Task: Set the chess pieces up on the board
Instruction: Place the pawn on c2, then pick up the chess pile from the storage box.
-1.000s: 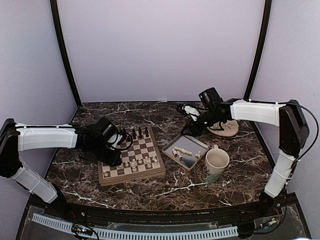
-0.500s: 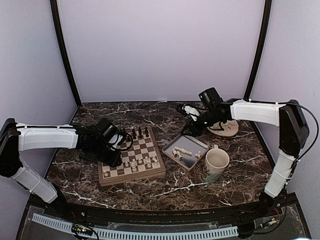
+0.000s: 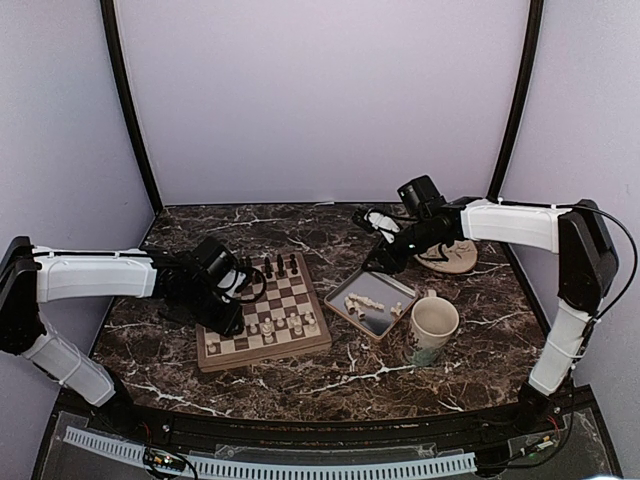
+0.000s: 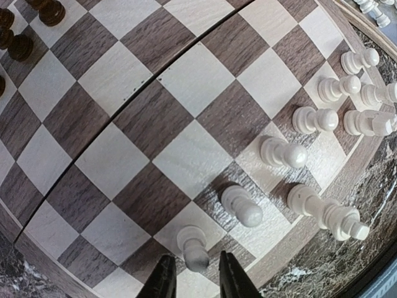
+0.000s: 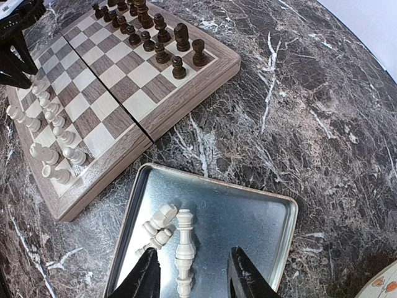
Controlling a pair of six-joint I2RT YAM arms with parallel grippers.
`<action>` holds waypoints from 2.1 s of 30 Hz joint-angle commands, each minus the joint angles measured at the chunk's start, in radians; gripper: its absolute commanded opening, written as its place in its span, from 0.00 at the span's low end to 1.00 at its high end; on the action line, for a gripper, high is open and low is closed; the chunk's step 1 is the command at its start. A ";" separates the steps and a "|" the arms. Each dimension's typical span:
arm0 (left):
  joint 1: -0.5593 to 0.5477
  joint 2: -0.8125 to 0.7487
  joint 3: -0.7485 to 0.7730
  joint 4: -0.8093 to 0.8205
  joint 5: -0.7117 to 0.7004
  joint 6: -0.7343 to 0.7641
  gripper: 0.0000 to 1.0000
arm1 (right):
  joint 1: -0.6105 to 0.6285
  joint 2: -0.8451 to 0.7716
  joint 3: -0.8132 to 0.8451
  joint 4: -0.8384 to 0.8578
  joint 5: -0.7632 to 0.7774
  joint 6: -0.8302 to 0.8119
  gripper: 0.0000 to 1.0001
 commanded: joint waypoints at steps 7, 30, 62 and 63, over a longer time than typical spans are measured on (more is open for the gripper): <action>-0.005 -0.151 0.197 -0.169 -0.085 0.067 0.48 | -0.005 -0.094 0.070 -0.109 0.045 -0.054 0.38; 0.043 0.266 0.538 0.305 -0.212 0.088 0.99 | 0.044 0.179 0.257 -0.436 0.255 -0.160 0.29; 0.080 0.309 0.494 0.410 0.065 -0.008 0.78 | 0.099 0.296 0.230 -0.436 0.305 -0.188 0.28; 0.080 0.309 0.493 0.407 0.067 -0.008 0.78 | 0.100 0.299 0.233 -0.438 0.304 -0.187 0.28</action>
